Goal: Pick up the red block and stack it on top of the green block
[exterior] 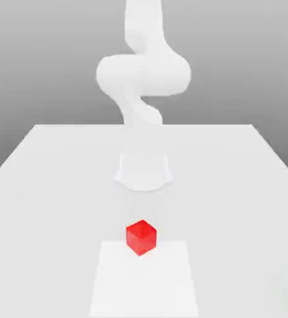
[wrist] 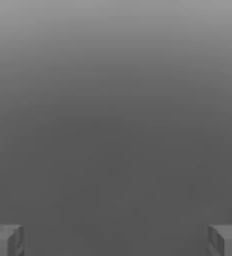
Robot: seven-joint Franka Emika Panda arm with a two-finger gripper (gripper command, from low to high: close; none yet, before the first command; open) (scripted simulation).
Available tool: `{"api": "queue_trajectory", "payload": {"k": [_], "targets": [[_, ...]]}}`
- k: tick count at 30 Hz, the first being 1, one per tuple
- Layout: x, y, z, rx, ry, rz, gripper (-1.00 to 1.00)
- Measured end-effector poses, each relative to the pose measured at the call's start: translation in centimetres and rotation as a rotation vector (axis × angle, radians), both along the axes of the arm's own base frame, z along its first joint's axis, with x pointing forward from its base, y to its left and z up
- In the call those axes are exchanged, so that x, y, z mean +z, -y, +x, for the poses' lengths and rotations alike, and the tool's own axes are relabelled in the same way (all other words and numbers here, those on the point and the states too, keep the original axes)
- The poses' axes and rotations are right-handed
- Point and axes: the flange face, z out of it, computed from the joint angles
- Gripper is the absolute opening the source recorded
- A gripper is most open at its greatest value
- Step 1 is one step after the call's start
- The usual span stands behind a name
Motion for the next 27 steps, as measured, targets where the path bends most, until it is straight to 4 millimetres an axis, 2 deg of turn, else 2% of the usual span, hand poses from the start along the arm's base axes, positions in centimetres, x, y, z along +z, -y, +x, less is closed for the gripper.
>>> {"api": "queue_trajectory", "payload": {"k": [4, 7, 9, 13, 17, 18, 20, 27], "targets": [[-9.9, -0.8, 3.3, 0.105, -0.15, -0.102, 0.0], [-17.4, -0.8, 4.3, 0.186, -0.261, -0.155, 0.0], [-22.5, -0.5, 4.2, 0.242, -0.336, -0.181, 0.0], [-32.6, 0.4, 2.0, 0.367, -0.492, -0.212, 0.0], [-42.2, 1.2, -3.1, 0.518, -0.651, -0.213, 0.0], [-43.7, 1.4, -4.3, 0.547, -0.678, -0.209, 0.0], [-45.1, 1.5, -5.0, 0.566, -0.698, -0.21, 0.0], [-47.6, 1.5, -4.7, 0.568, -0.703, -0.217, 0.0]]}}
